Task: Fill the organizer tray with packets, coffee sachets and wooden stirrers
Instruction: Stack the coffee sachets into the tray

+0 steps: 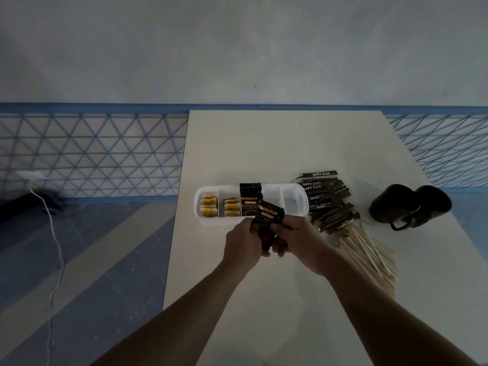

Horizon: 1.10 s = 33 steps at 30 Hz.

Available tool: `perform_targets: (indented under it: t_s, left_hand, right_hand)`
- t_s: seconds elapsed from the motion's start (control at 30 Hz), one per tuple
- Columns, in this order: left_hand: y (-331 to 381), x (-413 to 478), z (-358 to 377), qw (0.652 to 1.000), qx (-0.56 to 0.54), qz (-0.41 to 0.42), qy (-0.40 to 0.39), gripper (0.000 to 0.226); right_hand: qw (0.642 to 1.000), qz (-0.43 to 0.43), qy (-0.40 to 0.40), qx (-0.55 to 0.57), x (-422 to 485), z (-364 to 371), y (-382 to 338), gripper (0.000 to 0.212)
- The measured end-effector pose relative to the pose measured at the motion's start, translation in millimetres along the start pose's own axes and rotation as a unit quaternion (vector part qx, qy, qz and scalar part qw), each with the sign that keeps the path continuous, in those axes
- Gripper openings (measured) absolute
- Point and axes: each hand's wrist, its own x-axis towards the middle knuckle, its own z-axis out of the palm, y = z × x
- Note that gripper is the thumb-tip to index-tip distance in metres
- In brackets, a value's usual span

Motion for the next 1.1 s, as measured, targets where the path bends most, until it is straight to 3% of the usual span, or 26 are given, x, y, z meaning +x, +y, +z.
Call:
perform_targets:
  t_s: [0.33,0.53,0.63,0.83,0.93,1.1]
  left_hand:
    - [7,8,-15,0.996,-0.087,0.007,-0.018,0.028]
    - [16,19,-27,0.997,-0.043,0.052,-0.037,0.029]
    - [18,31,-38,0.99,0.094,0.104,-0.004,0.02]
    - [12,53,-63,0.967,0.223,0.104,0.067,0.064]
    - [7,64,-69,0.946,0.303,0.102,0.058,0.078]
    - [-8,79,-72,0.924,0.381,0.043,0.003,0.11]
  right_hand:
    - [0.985,-0.047,0.02,-0.164,15,1,-10,0.005]
    - [0.956,-0.093,0.06,-0.273,31,0,-27,0.019]
    - [0.942,-0.127,0.077,-0.299,41,0,-33,0.008]
    - [0.927,-0.099,0.106,-0.346,59,0,-36,0.013]
    - [0.904,-0.092,0.134,-0.395,65,7,-39,0.013]
    - [0.902,-0.074,0.109,-0.411,72,18,-42,0.011]
